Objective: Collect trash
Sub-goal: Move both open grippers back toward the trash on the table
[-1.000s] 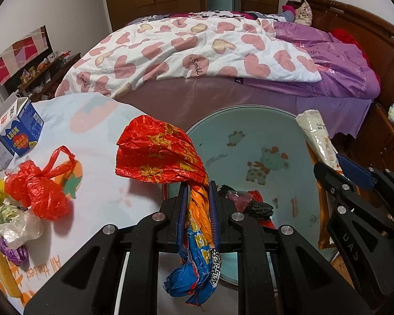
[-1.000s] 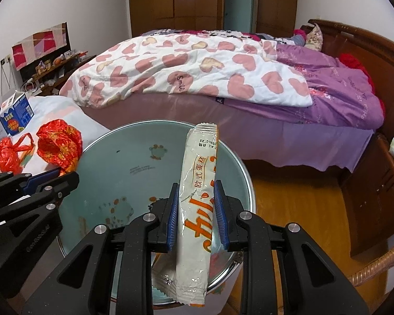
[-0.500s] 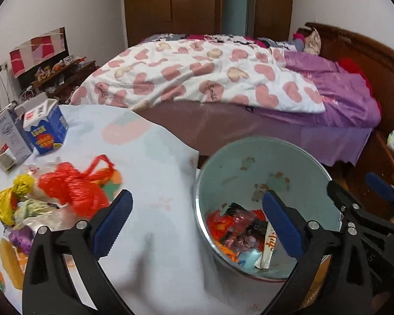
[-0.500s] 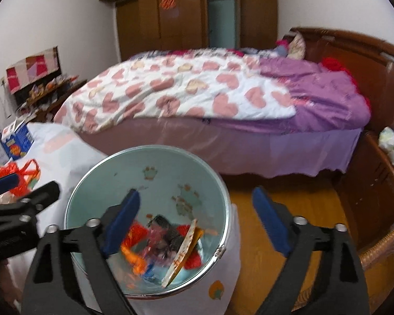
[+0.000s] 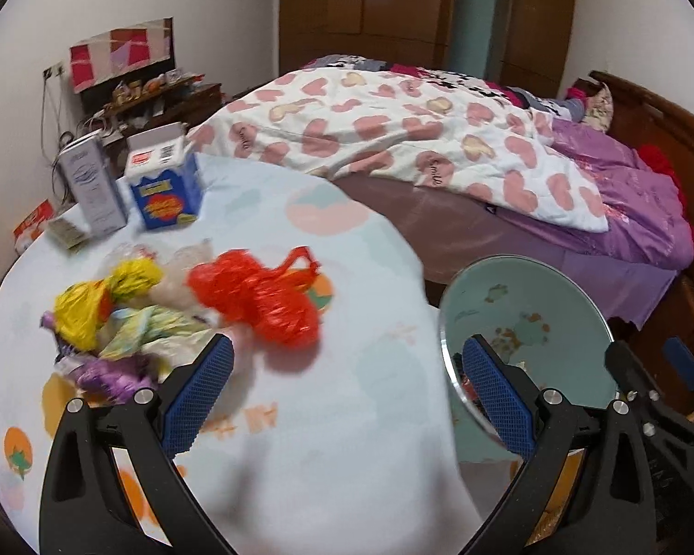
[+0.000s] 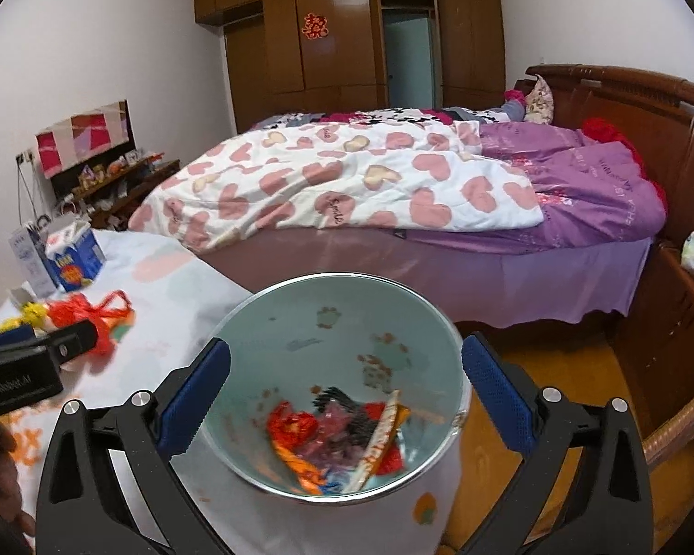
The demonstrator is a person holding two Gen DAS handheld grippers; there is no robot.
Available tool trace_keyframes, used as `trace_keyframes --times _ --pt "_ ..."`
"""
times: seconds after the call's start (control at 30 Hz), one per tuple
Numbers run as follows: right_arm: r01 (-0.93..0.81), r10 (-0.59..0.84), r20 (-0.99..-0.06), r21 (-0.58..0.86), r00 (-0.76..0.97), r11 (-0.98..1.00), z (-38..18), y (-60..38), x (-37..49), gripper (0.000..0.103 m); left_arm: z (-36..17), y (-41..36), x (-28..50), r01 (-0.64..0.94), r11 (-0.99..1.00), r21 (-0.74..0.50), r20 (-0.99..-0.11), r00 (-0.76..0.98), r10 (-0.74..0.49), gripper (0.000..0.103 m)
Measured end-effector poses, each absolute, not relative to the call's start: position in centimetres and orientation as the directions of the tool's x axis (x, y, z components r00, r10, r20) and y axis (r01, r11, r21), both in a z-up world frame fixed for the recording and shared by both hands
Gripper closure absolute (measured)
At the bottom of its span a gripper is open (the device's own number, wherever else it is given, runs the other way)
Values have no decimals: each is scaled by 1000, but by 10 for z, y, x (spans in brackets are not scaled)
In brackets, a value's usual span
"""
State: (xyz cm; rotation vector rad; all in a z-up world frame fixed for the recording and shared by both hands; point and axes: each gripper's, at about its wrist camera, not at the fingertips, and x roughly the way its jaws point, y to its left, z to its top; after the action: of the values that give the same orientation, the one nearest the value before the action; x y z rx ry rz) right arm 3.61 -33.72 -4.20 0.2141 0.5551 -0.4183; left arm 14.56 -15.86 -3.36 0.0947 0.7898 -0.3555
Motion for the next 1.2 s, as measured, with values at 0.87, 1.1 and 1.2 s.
trace_keyframes --times 0.87,1.1,1.2 --pt "269 -184 -534 86 825 959 -12 -199 69 5 -31 9 133 119 993 -19 -686 721 -99 6" --pt "233 -165 -553 54 817 971 -17 -170 82 5 -41 42 134 70 998 -3 -694 718 -53 6" --pt "227 -173 -560 27 810 974 -19 -158 87 5 -45 52 134 59 998 2 -698 715 -41 6"
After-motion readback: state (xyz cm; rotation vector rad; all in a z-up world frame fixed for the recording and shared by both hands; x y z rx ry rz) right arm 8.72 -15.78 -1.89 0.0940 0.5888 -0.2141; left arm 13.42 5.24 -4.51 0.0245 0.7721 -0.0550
